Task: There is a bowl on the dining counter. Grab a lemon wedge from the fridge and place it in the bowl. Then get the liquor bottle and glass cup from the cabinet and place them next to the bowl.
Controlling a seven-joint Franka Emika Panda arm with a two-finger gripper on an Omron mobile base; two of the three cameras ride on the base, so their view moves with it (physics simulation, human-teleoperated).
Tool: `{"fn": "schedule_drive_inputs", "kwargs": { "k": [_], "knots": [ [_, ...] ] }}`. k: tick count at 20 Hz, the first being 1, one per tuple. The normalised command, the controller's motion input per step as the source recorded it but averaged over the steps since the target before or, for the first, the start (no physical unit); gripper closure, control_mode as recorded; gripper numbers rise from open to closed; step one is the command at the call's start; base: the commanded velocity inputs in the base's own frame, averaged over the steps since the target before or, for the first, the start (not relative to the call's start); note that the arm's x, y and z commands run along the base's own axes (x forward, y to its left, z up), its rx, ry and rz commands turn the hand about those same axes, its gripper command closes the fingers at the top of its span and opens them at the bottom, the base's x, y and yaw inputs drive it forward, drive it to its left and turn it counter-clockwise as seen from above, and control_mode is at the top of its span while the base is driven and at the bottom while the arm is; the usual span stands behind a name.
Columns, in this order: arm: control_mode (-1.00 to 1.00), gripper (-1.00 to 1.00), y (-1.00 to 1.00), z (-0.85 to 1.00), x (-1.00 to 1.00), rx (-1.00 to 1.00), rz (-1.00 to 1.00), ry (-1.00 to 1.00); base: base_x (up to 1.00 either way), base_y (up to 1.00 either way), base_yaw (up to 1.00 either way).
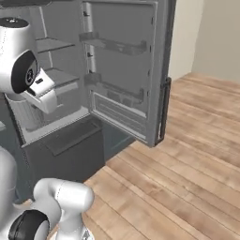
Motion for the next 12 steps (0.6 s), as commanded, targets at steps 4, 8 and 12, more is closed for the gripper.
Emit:
{"fn": "schedule_drive_inputs", "kwargs": {
  "k": [4,8,12],
  "knots": [
    [1.00,1.00,0.00,0.00,0.00,0.00,0.00,0.00,-0.01,-0.98,-0.66],
    [1.00,1.00,0.00,0.00,0.00,0.00,0.00,0.00,0.00,-1.00,-0.48],
    [1.00,1.00,0.00,0.00,0.00,0.00,0.00,0.00,0.13,-1.00,-0.31]
  ]
}}
